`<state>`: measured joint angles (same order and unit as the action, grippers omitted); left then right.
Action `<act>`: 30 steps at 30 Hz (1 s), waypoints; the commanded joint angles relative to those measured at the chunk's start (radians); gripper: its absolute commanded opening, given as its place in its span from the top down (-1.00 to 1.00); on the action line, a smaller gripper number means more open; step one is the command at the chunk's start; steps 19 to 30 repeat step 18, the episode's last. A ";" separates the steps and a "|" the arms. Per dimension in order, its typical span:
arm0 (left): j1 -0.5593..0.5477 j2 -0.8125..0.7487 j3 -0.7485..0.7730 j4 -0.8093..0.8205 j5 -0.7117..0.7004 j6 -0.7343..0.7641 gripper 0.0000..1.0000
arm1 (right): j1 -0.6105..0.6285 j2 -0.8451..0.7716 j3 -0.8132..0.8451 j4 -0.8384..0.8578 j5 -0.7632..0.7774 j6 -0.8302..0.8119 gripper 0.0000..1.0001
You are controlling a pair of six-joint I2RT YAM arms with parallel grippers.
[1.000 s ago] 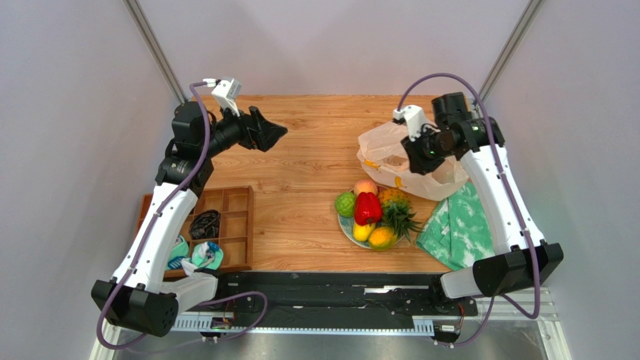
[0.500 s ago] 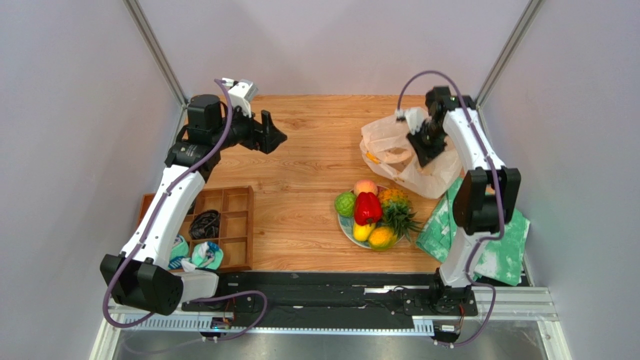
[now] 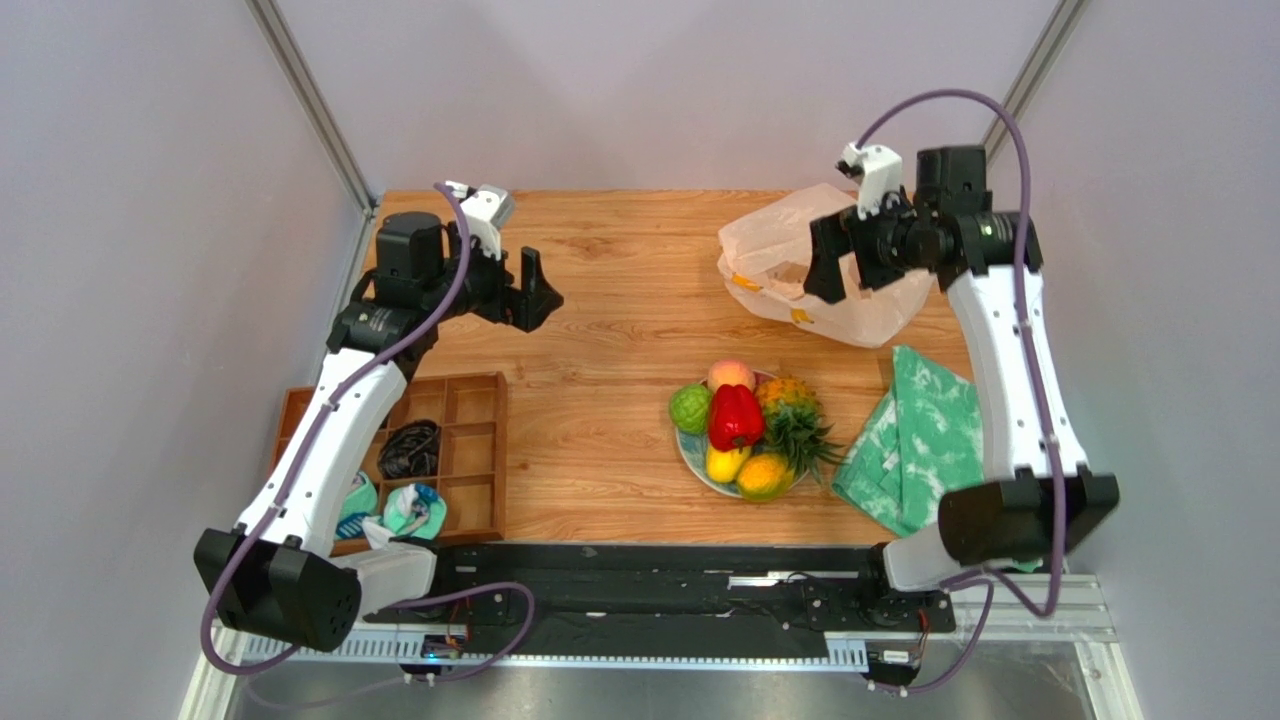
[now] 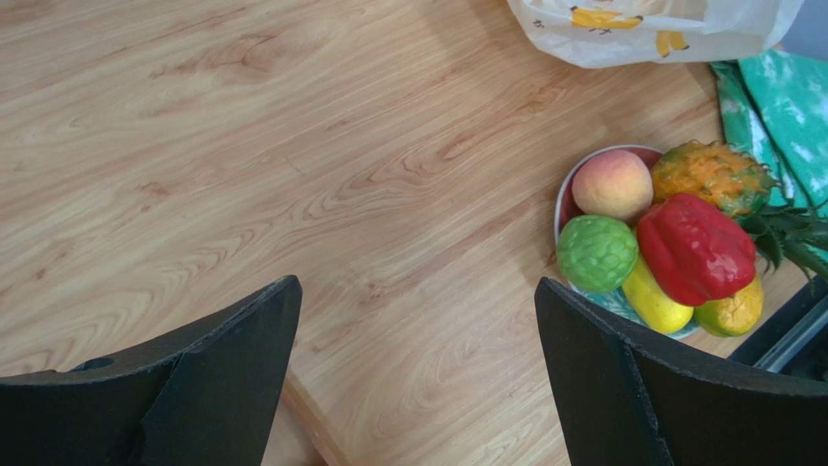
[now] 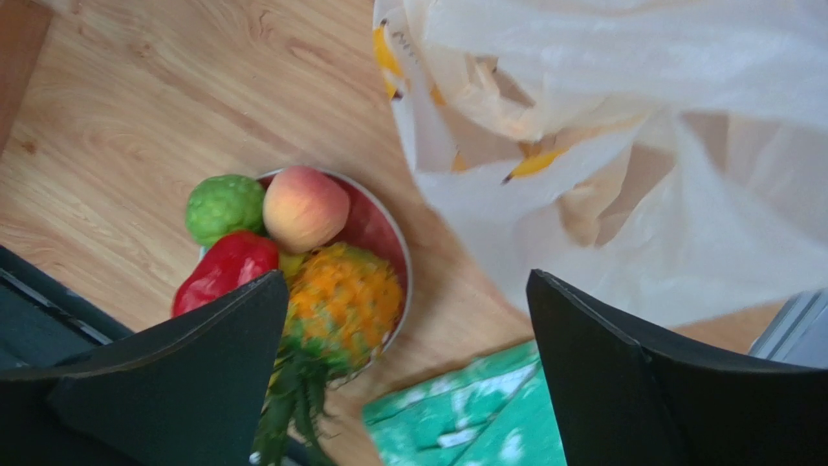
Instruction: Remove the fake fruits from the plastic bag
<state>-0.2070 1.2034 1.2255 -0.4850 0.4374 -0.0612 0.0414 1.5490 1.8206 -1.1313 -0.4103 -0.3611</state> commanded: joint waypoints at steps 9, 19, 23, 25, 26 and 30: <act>0.006 -0.087 -0.098 0.054 -0.137 0.077 -0.99 | 0.015 -0.491 -0.472 0.193 0.407 0.289 -1.00; 0.008 -0.133 -0.172 0.077 -0.132 0.123 -0.99 | 0.014 -0.506 -0.566 0.246 0.381 0.306 -1.00; 0.008 -0.133 -0.172 0.077 -0.132 0.123 -0.99 | 0.014 -0.506 -0.566 0.246 0.381 0.306 -1.00; 0.008 -0.133 -0.172 0.077 -0.132 0.123 -0.99 | 0.014 -0.506 -0.566 0.246 0.381 0.306 -1.00; 0.008 -0.133 -0.172 0.077 -0.132 0.123 -0.99 | 0.014 -0.506 -0.566 0.246 0.381 0.306 -1.00; 0.008 -0.133 -0.172 0.077 -0.132 0.123 -0.99 | 0.014 -0.506 -0.566 0.246 0.381 0.306 -1.00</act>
